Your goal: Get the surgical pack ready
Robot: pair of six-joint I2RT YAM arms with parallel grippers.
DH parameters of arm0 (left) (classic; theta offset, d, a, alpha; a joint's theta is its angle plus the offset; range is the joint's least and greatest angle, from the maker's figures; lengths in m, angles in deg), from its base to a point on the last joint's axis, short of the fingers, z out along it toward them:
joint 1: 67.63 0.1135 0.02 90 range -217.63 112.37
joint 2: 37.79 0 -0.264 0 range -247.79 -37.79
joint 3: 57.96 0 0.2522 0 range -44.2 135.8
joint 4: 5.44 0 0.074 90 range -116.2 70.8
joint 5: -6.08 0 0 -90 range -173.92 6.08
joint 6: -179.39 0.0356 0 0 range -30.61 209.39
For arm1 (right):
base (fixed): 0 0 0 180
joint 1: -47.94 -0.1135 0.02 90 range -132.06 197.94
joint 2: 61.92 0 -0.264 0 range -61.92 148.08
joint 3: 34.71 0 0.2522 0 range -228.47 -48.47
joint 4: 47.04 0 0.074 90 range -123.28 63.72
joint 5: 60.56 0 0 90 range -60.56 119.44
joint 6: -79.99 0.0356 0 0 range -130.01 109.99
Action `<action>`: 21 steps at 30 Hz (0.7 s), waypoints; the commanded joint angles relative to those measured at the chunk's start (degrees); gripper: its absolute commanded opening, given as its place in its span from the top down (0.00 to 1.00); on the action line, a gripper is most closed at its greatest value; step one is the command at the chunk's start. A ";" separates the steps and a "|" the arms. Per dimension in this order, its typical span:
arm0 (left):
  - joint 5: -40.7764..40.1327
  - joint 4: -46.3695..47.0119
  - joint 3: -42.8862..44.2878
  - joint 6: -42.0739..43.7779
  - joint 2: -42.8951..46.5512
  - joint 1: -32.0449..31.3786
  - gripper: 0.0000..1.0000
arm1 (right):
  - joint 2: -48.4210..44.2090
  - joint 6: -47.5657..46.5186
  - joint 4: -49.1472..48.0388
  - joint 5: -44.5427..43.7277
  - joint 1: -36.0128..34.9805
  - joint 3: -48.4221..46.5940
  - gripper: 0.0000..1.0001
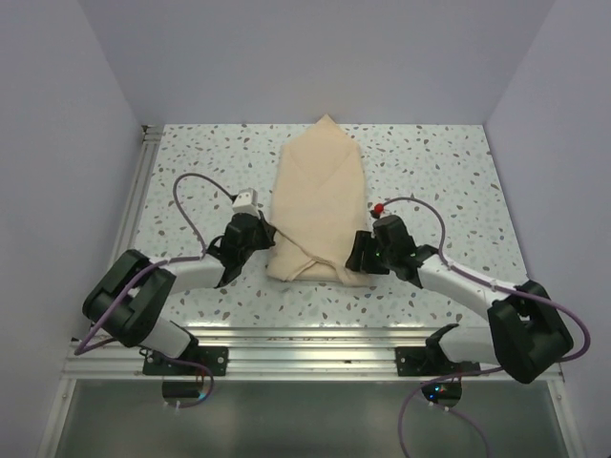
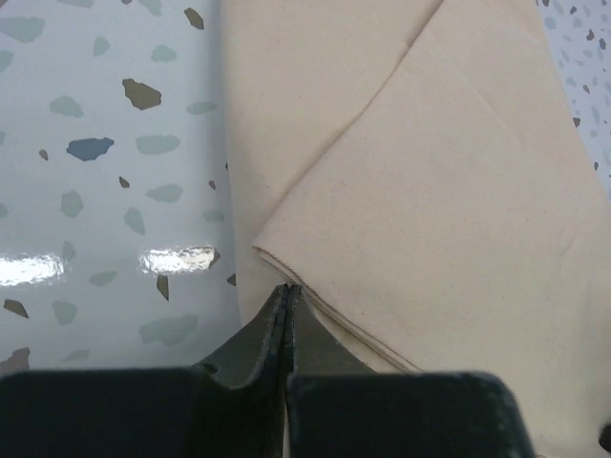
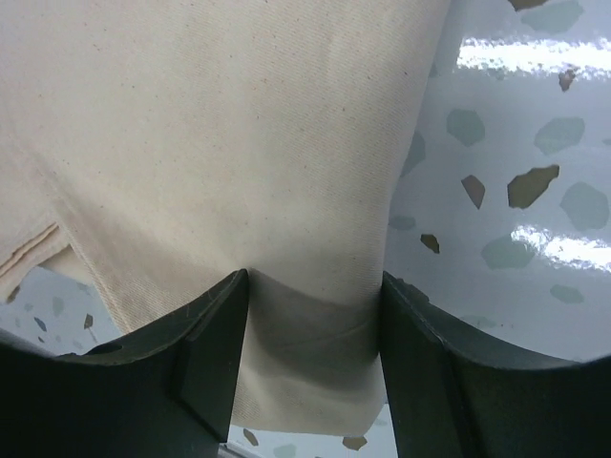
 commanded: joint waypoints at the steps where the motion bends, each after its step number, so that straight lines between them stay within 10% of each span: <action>1: 2.06 -5.74 -5.35 -2.68 -0.10 -2.72 1.00 | -2.42 2.19 2.30 -0.68 -0.94 2.61 0.42; 15: 0.58 -6.69 -13.00 -4.44 7.63 -4.04 1.00 | -13.59 4.30 8.54 -2.61 -2.53 7.54 0.42; 19: -3.82 -11.79 -12.13 -3.48 9.39 -3.69 0.51 | -17.11 3.60 11.87 -5.94 -2.53 5.96 0.32; 21: -3.30 -12.49 -11.43 -3.47 10.09 -3.43 0.45 | -17.20 2.55 13.72 -7.43 -2.53 2.73 0.28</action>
